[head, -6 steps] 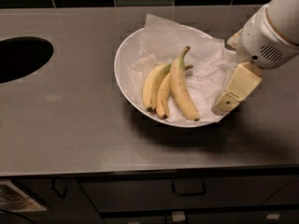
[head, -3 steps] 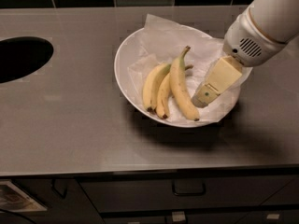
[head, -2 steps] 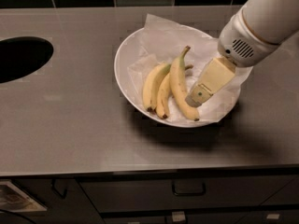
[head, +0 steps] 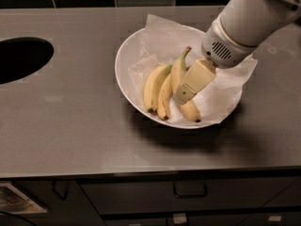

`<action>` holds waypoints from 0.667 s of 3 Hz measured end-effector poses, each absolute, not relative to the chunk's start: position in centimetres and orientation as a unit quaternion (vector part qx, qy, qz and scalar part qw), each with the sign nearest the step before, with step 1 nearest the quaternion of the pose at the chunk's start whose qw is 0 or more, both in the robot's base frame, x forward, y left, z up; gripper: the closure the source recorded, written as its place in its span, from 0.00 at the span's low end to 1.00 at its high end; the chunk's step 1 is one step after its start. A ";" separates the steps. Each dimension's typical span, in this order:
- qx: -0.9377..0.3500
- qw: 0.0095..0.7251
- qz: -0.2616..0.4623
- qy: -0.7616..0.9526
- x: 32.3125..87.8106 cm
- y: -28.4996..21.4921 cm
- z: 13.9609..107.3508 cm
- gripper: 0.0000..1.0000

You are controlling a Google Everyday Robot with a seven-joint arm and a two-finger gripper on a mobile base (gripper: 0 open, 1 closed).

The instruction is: Pick banana from white bowl

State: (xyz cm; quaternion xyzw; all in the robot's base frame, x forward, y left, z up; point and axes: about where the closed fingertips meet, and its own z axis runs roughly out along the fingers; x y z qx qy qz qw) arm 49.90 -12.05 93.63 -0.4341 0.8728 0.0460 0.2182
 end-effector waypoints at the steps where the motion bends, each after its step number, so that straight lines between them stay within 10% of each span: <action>1: -0.428 0.214 0.050 0.877 50.7 -11.6 92.6 0.20; 2: -0.413 0.217 0.054 0.883 51.4 -11.7 91.6 0.20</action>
Offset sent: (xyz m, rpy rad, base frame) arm 0.0254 0.0016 -0.0341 0.0404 0.0192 -0.0818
